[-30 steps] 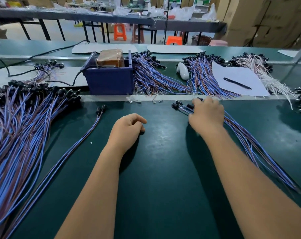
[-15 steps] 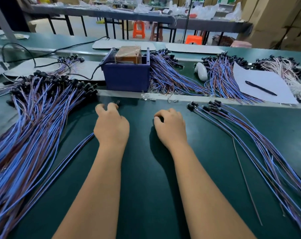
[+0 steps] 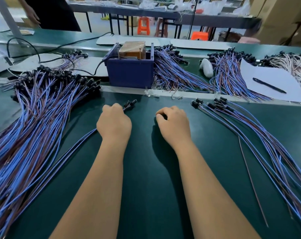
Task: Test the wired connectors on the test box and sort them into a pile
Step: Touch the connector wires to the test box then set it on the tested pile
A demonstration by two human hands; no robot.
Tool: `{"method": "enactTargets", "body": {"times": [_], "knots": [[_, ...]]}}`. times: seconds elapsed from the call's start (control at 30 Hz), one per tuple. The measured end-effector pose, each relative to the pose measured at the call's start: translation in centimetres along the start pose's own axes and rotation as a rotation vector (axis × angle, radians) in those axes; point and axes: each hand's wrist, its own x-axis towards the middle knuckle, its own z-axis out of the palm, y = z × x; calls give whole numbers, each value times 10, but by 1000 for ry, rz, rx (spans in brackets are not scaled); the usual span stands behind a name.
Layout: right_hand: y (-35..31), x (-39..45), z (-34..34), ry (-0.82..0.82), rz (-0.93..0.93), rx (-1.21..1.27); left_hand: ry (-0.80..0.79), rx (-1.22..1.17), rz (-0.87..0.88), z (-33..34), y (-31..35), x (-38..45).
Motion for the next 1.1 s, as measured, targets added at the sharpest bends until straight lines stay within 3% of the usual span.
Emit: {"method": "enactTargets", "body": {"times": [0.5,0.67,1.0,1.1], "knots": [[-1,0,0,1,14,17,125,-307,-71,-4,-3,8],[-1,0,0,3,22,26,226,-301,9,-5,-15,14],[2,2,3,12,14,24,264,-422,-45,-7,-17,18],[-2,-1,1,48,-8,201,327,-606,49,-10,-10,18]]}}
